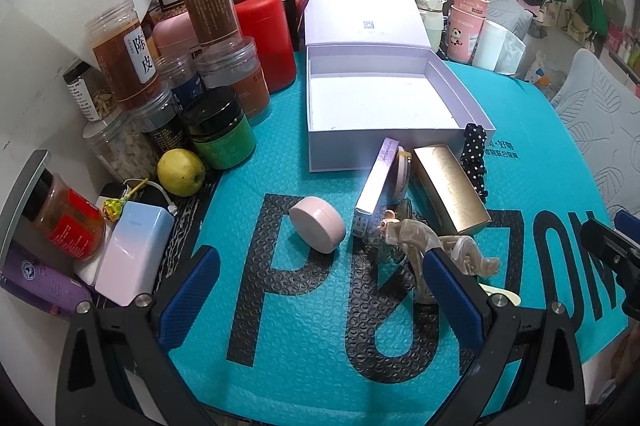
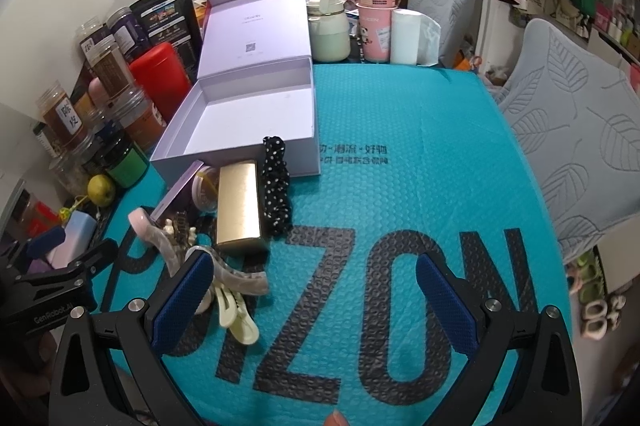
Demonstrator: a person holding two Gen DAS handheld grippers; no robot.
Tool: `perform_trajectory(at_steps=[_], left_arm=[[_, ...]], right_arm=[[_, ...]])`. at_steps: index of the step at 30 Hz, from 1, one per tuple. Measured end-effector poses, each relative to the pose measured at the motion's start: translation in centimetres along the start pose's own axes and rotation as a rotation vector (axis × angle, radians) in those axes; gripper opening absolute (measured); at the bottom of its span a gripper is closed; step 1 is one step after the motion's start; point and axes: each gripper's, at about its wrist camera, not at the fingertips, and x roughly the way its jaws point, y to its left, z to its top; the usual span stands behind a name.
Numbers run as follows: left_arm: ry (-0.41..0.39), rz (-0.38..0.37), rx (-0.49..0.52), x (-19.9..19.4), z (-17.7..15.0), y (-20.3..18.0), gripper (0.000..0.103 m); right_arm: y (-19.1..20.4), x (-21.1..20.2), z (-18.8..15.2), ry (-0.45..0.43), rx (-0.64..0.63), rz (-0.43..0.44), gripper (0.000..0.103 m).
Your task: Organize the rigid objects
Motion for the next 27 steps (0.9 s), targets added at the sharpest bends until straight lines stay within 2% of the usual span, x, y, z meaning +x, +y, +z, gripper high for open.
perform_trajectory(at_steps=[15,27], left_arm=[[0.000,-0.038,-0.030,-0.5,-1.8,0.5,0.103],[0.021,-0.082,-0.055,0.3,-3.6,1.5,0.103]], right_arm=[[0.3,-0.2,-1.3,-0.006,-0.019,0.040,0.103],[0.8,0.9,-3.1,0.033,-0.032,0.135,0.103]])
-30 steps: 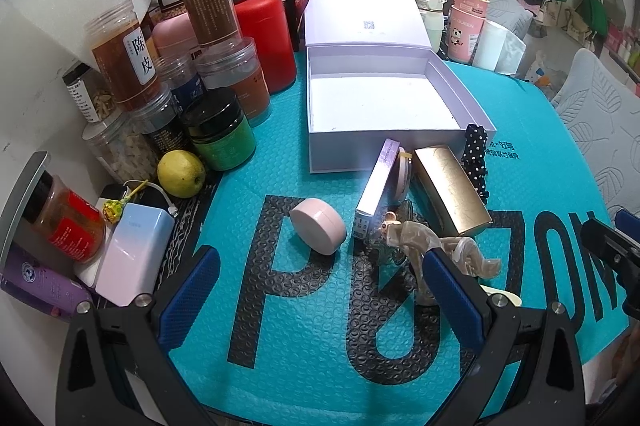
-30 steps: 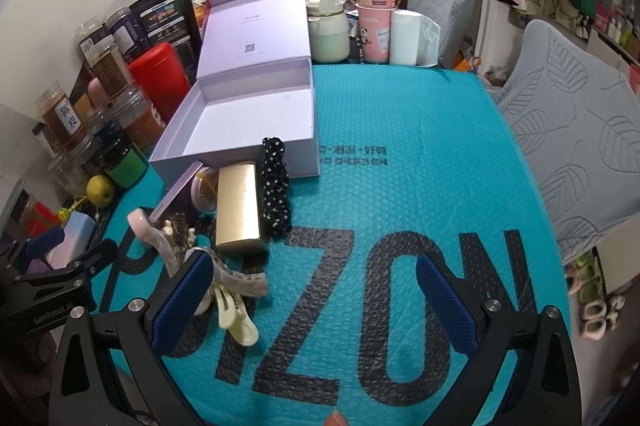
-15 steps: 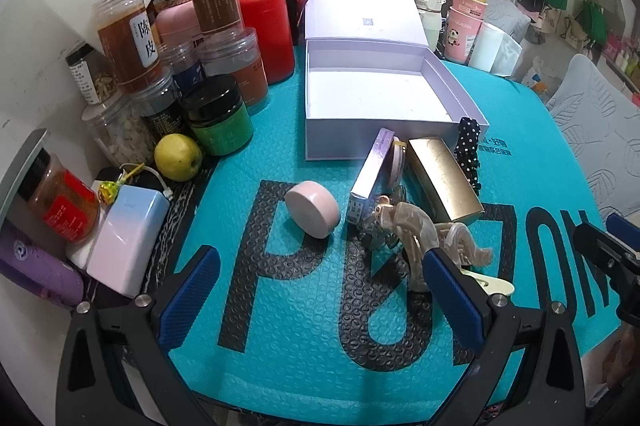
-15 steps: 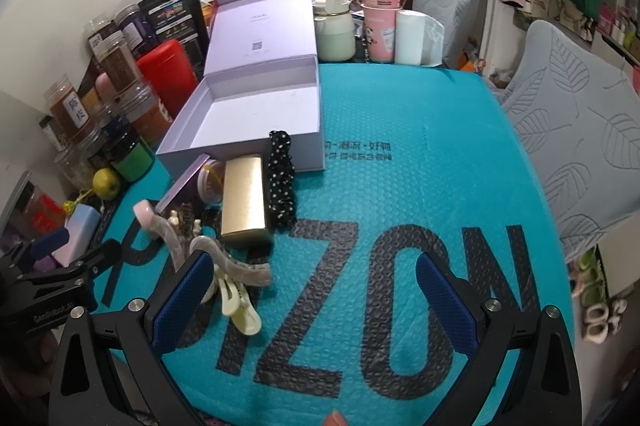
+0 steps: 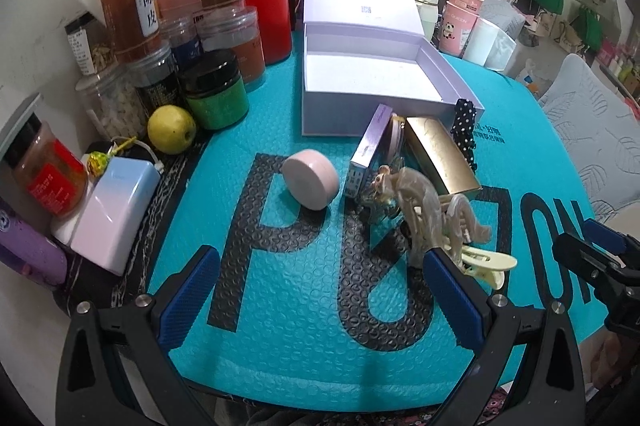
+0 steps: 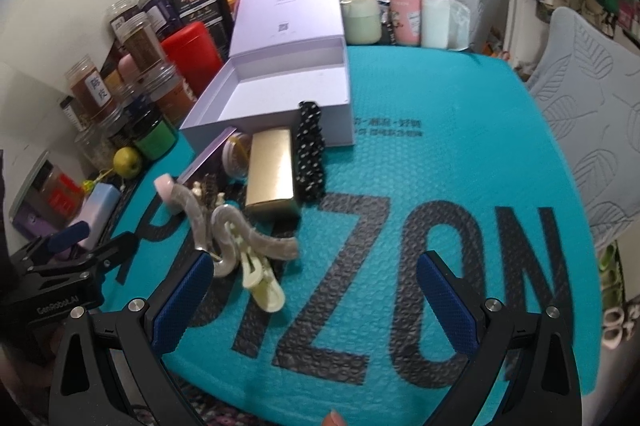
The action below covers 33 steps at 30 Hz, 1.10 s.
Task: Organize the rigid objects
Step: 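Grasp the pink round compact with the left gripper while the right grasps the marbled claw clip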
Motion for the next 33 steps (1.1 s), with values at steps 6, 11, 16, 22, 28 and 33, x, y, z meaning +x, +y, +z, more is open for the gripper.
perform_trajectory(at_steps=[6,11,16,22,28,33], left_arm=[[0.007,0.019,-0.017,1.1,-0.3,1.2,0.103],[0.013,0.029,-0.018,2.5,-0.3,2.1,0.103],[0.030,0.026,-0.007,4.4,0.4,3.0,0.103],[0.048,-0.002,0.002,6.2,1.7,3.7,0.103],[0.052,-0.054,0.002,7.8,2.8,4.0,0.103],[0.052,-0.116,0.021,9.2,3.8,3.9,0.103]], right_arm=[[0.8,1.1,-0.4,0.029,-0.029,0.022,0.103],[1.7,2.2,-0.6,0.052,-0.077,0.044,0.103],[3.0,3.8,-0.6,0.089,-0.128,0.078,0.103],[4.0,5.8,-0.1,0.137,-0.157,0.095,0.103],[4.3,7.2,0.3,0.164,-0.147,0.113,0.103],[4.2,7.9,0.6,0.165,-0.133,0.118,0.103]])
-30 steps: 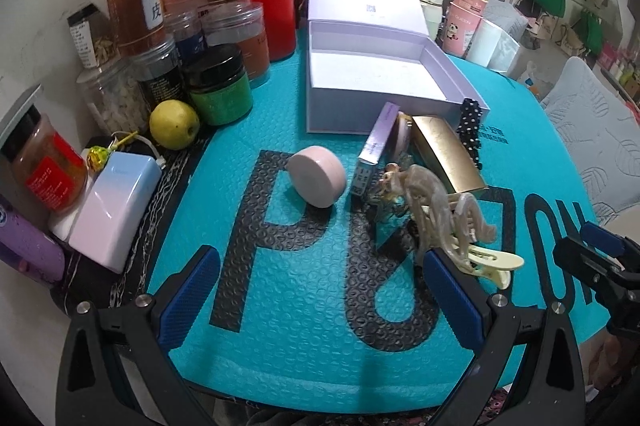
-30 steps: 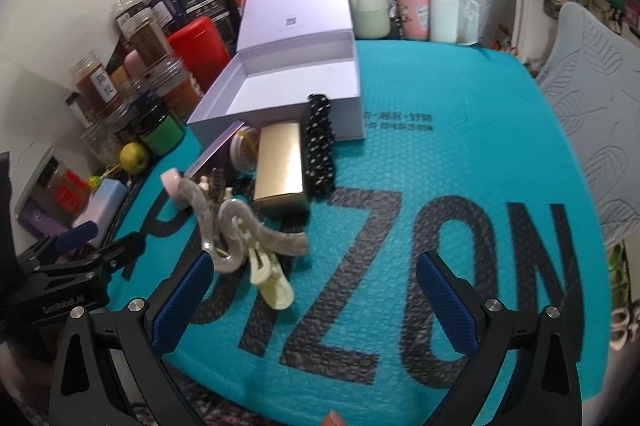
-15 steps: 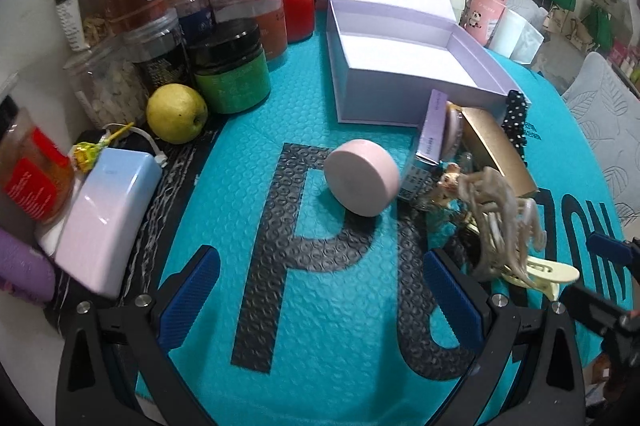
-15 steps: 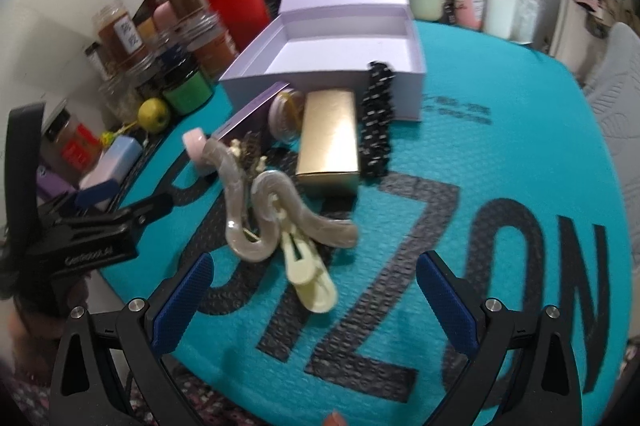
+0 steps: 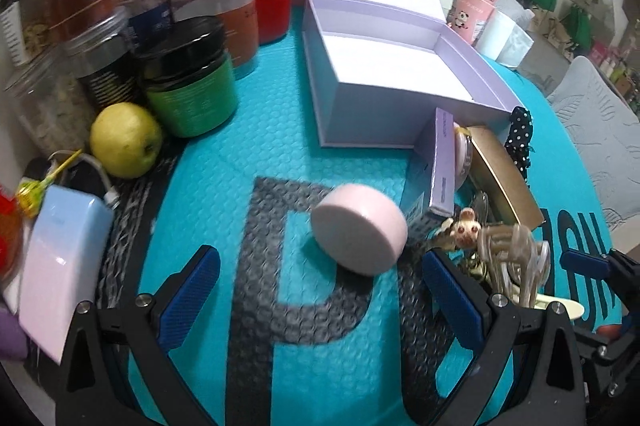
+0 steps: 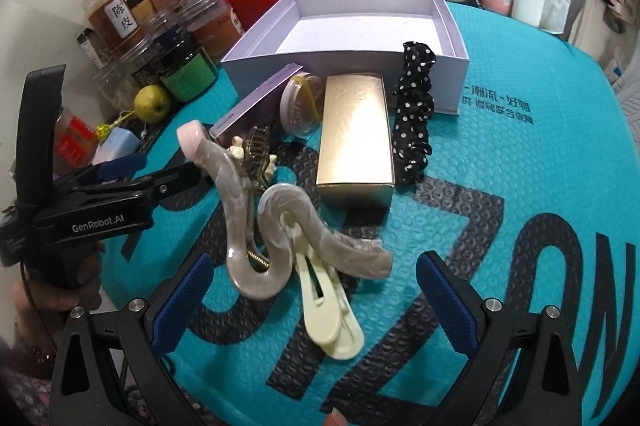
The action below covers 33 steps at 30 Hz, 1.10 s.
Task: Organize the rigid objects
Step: 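Grasp the pink round compact with the left gripper while the right grasps the marbled claw clip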
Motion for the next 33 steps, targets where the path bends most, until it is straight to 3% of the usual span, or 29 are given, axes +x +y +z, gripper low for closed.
perform_trajectory(at_steps=[6,12,19,31,33], left_arm=[[0.007,-0.068,0.027,1.5,1.1,-0.1,0.101],[0.009,-0.100,0.034,2.4,1.5,-0.1,0.087],[0.001,-0.098,0.035,2.5,1.6,-0.6,0.051],[0.018,-0.132,-0.036,0.7,-0.2,-0.2,0.051],[0.017,-0.128,-0.048,0.3,-0.5,-0.1,0.051]], right_arm=[[0.2,0.6,0.7,-0.003,0.001,0.003,0.103],[0.4,1.4,1.2,0.020,-0.002,0.017,0.103],[0.2,1.9,1.6,0.033,0.006,0.027,0.103],[0.4,2.5,1.4,0.032,-0.011,0.060,0.102],[0.4,2.8,1.3,0.034,-0.012,0.050,0.095]])
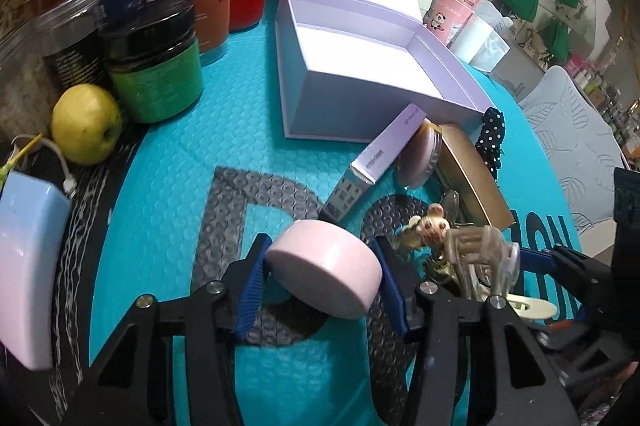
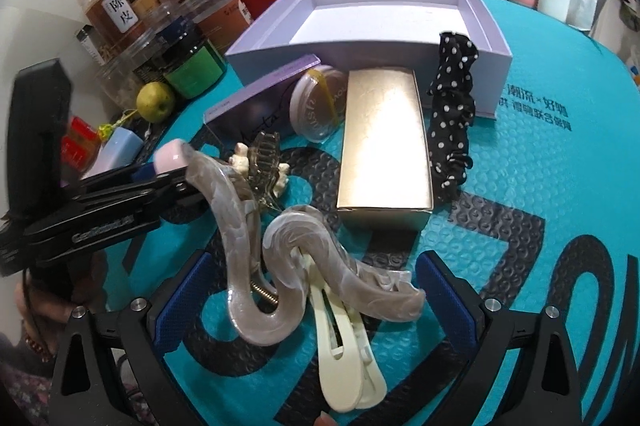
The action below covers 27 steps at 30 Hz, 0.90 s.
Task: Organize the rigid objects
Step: 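Grasp the pink round compact with the left gripper while the right grasps the marbled claw clip, then lift the compact and claw clip and carry both over the lavender box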
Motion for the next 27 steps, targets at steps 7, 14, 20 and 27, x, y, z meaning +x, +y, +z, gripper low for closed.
perform_trajectory(at_steps=[7,14,20,27], left_arm=[[-0.008,0.027,-0.016,-0.8,-0.8,0.1,0.051],[-0.030,0.042,-0.023,-1.7,-1.1,-0.1,0.051],[-0.047,0.039,-0.015,-2.5,-0.9,-0.8,0.051],[-0.084,0.042,-0.010,-3.6,-0.8,-1.9,0.051]], right_arm=[[0.3,0.2,-0.1,-0.005,-0.029,0.004,0.091],[0.4,-0.8,-0.5,-0.024,-0.039,0.013,0.091],[0.8,-2.1,-0.6,-0.048,-0.056,0.015,0.091],[0.8,-3.4,-0.6,-0.074,-0.070,0.039,0.091]])
